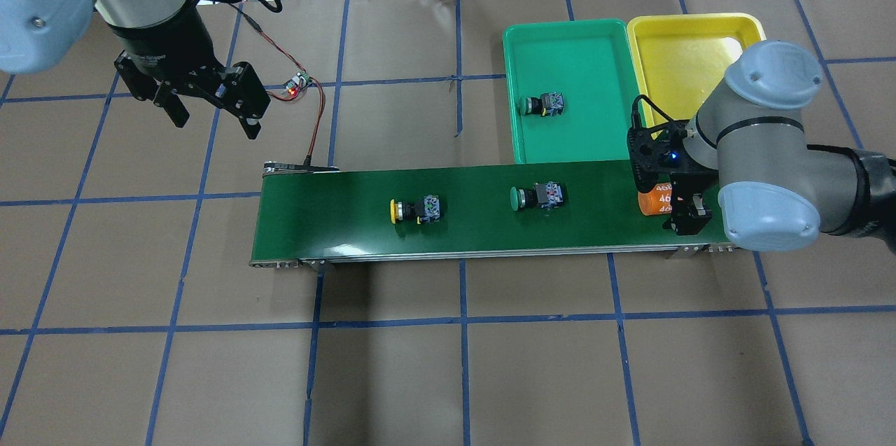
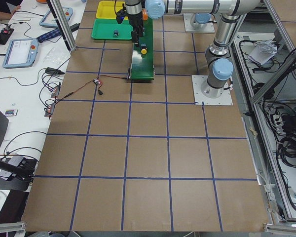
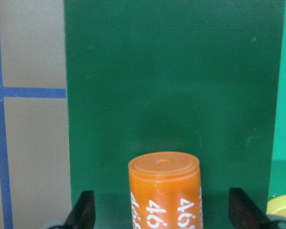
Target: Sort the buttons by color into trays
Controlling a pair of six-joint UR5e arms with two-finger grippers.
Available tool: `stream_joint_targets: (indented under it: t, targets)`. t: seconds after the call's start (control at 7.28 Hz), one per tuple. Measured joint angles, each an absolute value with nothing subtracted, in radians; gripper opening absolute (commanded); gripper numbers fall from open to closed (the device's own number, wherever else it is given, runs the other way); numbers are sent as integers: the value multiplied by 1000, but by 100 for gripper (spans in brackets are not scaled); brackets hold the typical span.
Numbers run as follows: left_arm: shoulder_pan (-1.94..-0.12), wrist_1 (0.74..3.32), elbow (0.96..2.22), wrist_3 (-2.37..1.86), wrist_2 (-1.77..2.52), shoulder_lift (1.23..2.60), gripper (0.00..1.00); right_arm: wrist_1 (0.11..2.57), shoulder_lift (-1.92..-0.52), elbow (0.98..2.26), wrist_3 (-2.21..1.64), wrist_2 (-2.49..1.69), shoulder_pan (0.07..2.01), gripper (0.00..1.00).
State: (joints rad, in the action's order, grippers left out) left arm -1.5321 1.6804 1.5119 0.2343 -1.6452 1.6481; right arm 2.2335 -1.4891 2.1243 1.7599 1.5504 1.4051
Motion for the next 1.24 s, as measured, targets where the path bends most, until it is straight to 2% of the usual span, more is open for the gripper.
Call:
stream_joint_targets:
  t: [1.24]
  targets:
    - [-1530,1675,1516,103,-1567,1640,100,2233,-1487,2116,1759,1550,1405,100]
